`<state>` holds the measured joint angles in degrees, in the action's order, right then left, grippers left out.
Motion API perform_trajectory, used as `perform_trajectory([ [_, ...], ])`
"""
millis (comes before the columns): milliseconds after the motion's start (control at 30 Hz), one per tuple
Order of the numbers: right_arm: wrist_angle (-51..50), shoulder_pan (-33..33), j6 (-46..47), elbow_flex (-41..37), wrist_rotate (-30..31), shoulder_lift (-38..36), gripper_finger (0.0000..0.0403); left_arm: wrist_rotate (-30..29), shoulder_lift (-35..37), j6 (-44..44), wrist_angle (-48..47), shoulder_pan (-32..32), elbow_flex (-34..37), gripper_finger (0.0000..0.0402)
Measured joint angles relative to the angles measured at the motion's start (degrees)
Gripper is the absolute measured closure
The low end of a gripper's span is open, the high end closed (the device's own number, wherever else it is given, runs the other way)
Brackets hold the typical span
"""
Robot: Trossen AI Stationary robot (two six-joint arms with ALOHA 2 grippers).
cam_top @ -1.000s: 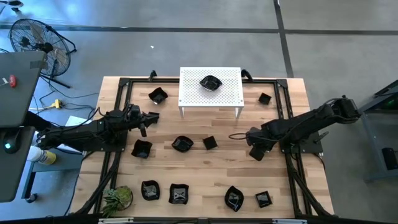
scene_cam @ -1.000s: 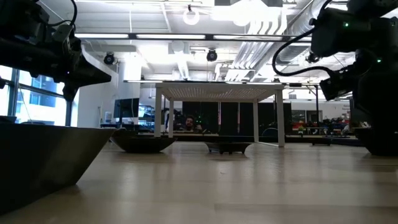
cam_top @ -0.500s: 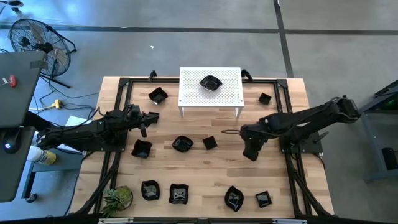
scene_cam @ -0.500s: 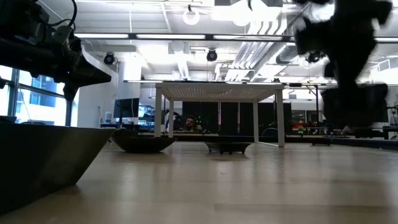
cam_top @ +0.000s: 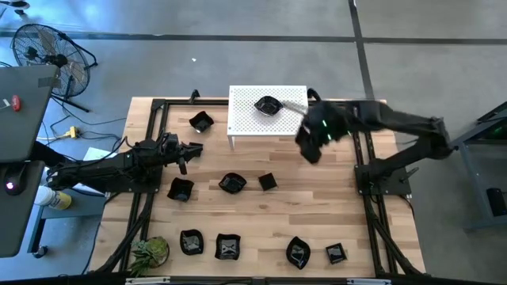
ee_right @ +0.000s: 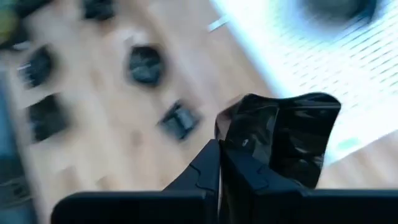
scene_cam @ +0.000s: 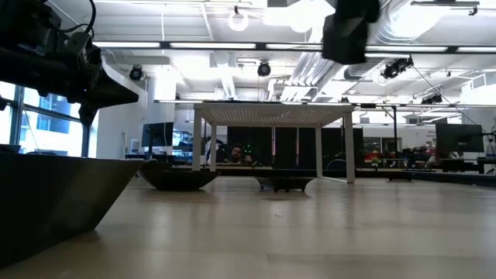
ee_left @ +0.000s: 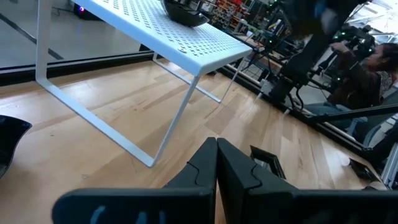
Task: Pick & Place Mini shaped plates
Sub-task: Put the black distorted square plate on the shelf
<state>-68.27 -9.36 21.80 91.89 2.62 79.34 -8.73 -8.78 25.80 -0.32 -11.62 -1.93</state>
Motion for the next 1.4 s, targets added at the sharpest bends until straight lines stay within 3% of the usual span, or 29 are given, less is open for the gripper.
perform_trajectory([
  [267, -11.93, -13.47, -17.47, 17.76, 4.25, 18.89, 0.0394, 0.02, 0.02, -1.06, 0.0, 0.0, 0.0, 0.0401],
  [500, -16.39, -18.16, -24.7, 22.37, 8.82, 28.01, 0.0395, 0.0, 0.0, -1.66, 0.02, 0.0, 0.02, 0.0401],
  [800, -17.4, -19.09, -21.48, 22.5, 7.76, 25.42, 0.0381, -0.04, 0.01, -1.66, 0.02, 0.0, 0.02, 0.0401],
  [967, -16.71, -22.12, -11.98, 22.5, -1.92, 22.35, 0.0335, -0.11, 0.02, -1.71, -0.02, 0.0, 0.02, 0.0401],
  [1067, -15.61, -22.96, -6.91, 21.72, -3.05, 20.5, 0.0302, -0.65, 0.01, -1.75, -0.01, 0.0, 0.03, 0.0401],
  [1200, -11.31, -22.94, -1.62, 16.09, -4.12, 18.13, 0.0273, -1.14, 0.02, -1.75, 0.02, 0.0, 0.04, 0.0401],
  [1400, -1.15, -23.23, 5.4, 3.61, -4.26, 14.29, 0.0263, -1.29, 0.0, -1.75, 0.02, 0.0, 0.04, 0.0401],
])
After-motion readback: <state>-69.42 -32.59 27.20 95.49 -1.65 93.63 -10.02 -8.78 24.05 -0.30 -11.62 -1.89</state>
